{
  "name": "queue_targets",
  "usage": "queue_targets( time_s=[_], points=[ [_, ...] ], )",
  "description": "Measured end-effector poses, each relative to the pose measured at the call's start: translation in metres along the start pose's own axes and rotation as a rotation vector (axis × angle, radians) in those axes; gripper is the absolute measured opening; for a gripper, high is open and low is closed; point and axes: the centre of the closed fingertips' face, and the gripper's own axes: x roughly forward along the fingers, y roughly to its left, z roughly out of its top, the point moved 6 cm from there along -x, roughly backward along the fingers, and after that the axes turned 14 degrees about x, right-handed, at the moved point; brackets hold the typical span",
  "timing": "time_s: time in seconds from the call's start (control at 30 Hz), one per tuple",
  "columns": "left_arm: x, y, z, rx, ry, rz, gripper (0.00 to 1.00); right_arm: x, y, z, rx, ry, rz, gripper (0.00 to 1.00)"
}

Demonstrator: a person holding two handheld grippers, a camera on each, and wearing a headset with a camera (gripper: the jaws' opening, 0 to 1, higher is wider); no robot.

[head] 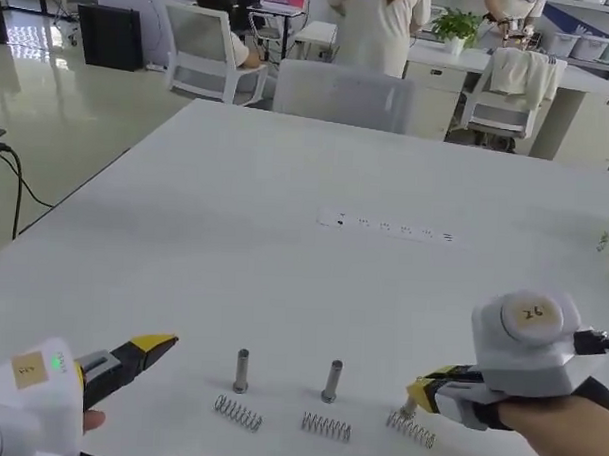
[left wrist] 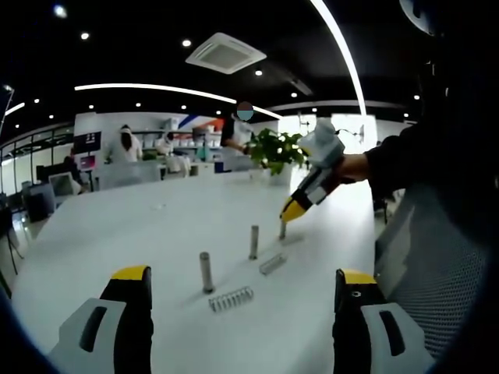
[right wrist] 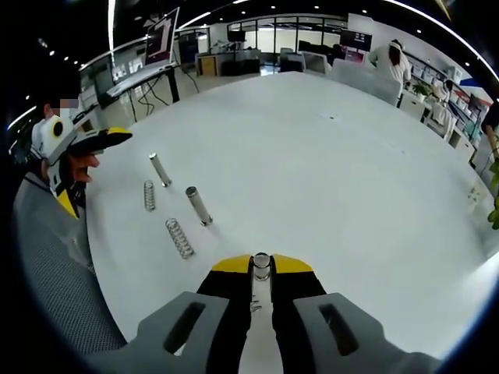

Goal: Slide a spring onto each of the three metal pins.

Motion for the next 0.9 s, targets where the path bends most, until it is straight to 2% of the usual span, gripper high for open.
queue_targets(
  time_s=[0.33,0.43,0.73,0.9],
  points=[
    [0.000,0.000,0.000,-0.002,0.000,-0.002,0.94,-0.001,0.001,0.001,-0.013,-0.010,0.004,0.06],
    [0.000,0.000,0.000,-0.003,0.000,-0.003,0.94,-0.002,0.001,0.001,-0.021,-0.020,0.003,0.09],
    [0.000,0.000,0.000,-0.004,-0.002,-0.002,0.94,-0.011,-0.001,0.003,-0.028,-0.045,0.002,0.10],
    [0.000,-0.001,0.000,-0.003,-0.002,-0.005,0.94,-0.013,-0.001,-0.006,-0.035,-0.022,0.014,0.11]
  ],
)
